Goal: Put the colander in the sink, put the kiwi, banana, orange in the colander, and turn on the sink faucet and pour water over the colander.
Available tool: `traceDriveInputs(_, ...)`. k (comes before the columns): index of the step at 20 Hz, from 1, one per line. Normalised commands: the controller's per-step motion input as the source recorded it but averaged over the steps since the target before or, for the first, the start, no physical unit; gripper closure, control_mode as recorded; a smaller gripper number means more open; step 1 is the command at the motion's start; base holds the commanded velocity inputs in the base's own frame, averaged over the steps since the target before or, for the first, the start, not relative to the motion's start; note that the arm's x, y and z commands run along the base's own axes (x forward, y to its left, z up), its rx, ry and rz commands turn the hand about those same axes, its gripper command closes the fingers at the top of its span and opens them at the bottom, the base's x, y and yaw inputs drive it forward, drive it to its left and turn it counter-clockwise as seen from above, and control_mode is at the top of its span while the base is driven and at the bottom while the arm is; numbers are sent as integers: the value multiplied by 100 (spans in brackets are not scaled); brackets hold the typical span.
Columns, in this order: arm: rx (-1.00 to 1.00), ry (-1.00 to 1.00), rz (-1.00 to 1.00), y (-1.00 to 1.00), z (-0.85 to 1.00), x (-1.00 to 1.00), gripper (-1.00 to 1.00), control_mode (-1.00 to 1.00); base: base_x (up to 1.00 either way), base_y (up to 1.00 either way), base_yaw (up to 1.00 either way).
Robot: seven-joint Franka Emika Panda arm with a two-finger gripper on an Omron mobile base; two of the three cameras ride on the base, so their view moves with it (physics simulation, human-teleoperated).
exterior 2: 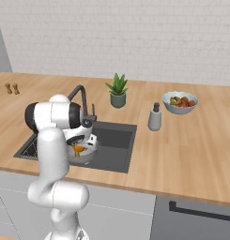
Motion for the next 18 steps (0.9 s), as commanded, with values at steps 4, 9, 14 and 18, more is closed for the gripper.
traceDriveInputs(4,-1,-6,0,-19,29,-5,-100,-100,0,0,0)
traceDriveInputs(9,-2,-7,-1,-19,54,-6,-100,-100,0,0,0)
traceDriveInputs(14,-1,-6,-1,-33,81,-30,-100,-100,0,0,0)
traceDriveInputs(18,0,-15,-1,-43,100,-98,-100,-100,0,0,0)
